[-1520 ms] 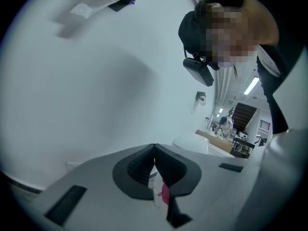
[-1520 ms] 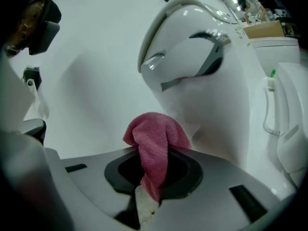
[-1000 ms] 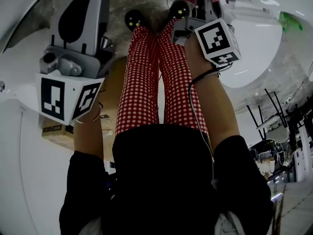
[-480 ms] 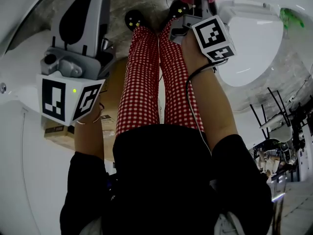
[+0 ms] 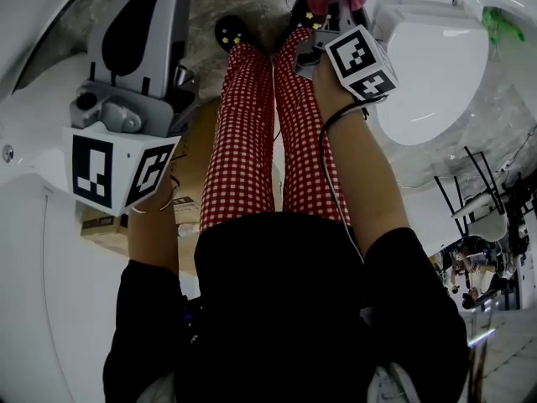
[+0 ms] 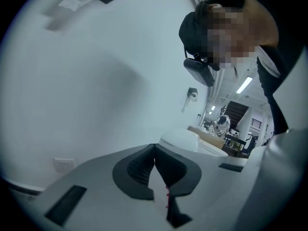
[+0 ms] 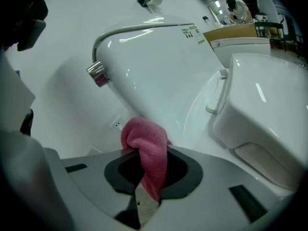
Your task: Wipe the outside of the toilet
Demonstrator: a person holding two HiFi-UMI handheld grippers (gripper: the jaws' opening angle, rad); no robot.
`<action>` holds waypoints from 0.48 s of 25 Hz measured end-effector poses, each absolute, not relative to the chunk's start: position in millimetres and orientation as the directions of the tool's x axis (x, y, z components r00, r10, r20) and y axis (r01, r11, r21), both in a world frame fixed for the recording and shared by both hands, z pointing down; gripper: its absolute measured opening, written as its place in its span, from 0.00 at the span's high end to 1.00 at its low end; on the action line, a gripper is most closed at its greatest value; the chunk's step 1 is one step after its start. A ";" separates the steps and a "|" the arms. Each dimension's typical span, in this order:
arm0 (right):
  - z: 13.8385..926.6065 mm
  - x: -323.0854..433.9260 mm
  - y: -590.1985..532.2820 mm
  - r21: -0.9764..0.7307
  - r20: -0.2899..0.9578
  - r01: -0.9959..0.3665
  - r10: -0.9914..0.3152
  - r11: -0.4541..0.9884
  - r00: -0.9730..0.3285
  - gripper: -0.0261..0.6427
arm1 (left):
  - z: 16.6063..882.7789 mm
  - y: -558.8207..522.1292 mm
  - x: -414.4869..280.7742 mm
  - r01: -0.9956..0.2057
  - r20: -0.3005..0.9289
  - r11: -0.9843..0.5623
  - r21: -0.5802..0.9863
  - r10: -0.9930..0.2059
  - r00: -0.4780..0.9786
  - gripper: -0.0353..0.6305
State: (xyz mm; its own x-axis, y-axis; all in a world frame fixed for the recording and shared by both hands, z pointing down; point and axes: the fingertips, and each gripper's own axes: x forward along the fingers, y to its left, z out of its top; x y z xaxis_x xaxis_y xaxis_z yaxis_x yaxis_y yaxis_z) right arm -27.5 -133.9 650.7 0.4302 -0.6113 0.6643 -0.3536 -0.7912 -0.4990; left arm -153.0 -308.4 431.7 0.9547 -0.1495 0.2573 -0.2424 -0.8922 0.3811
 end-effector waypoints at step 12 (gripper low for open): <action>667.0 -27.3 -54.5 -0.406 0.749 -0.218 -0.460 -0.887 0.477 0.84 | 425.9 -296.2 -139.6 -0.202 0.244 -0.902 0.381 -0.113 0.963 0.93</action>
State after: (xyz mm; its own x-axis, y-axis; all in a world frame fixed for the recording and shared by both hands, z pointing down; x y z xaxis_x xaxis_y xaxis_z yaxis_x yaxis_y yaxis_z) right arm -27.3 -54.5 667.0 0.4766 -0.4601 0.7491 -0.2180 -0.8873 -0.4064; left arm -139.6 -296.2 425.9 0.9632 -0.1131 0.2437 -0.2024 -0.9020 0.3812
